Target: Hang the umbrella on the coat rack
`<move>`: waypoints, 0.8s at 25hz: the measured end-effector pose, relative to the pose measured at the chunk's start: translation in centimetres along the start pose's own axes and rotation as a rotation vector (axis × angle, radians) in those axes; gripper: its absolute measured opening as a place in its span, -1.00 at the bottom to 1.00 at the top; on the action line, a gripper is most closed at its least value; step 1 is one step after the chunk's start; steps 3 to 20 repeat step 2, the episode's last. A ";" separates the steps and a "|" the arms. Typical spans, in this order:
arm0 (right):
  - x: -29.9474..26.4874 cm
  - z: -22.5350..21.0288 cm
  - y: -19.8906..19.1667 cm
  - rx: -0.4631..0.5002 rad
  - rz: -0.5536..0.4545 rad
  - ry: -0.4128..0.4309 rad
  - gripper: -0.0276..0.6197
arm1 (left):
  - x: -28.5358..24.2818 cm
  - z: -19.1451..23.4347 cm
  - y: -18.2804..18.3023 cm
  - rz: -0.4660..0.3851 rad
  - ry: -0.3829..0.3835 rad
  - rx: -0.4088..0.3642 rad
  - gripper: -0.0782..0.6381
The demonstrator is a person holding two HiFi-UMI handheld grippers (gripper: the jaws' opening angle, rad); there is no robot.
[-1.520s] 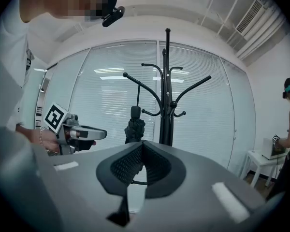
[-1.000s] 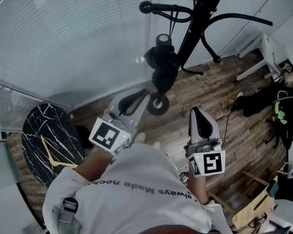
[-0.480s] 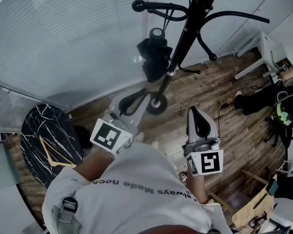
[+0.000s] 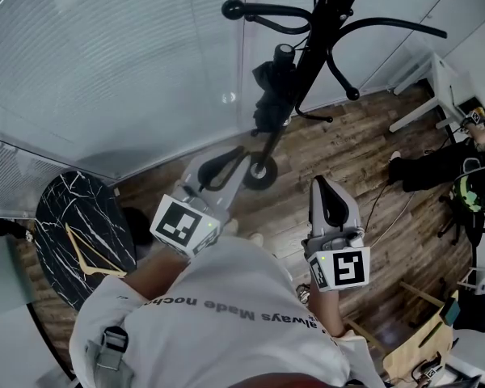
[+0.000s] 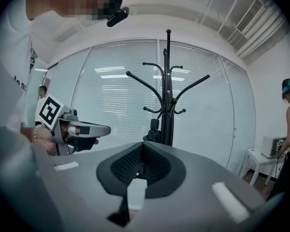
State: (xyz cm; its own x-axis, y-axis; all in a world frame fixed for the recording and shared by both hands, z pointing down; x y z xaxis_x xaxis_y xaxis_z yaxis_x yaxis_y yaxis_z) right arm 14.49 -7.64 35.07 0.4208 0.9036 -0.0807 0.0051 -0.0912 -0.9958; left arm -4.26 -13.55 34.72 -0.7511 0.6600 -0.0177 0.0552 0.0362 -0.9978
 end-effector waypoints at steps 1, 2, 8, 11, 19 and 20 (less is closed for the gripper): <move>0.0 0.0 0.0 0.001 0.000 0.000 -0.91 | 0.0 0.0 0.0 -0.001 0.002 0.003 -0.65; 0.0 0.0 0.1 0.002 0.000 0.001 -0.91 | 0.0 0.1 0.0 -0.001 0.003 0.005 -0.65; 0.0 0.0 0.1 0.002 0.000 0.001 -0.91 | 0.0 0.1 0.0 -0.001 0.003 0.005 -0.65; 0.0 0.0 0.1 0.002 0.000 0.001 -0.91 | 0.0 0.1 0.0 -0.001 0.003 0.005 -0.65; 0.0 0.0 0.1 0.002 0.000 0.001 -0.91 | 0.0 0.1 0.0 -0.001 0.003 0.005 -0.65; 0.0 0.0 0.1 0.002 0.000 0.001 -0.91 | 0.0 0.1 0.0 -0.001 0.003 0.005 -0.65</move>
Point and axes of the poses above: the fingertips, and each gripper's own axes: x backward along the fingers, z to its left, y out of its top, the point moved 6 cm from there along x, backward along the fingers, and after that the axes turned 6 degrees about -x, right-handed, at the moved point
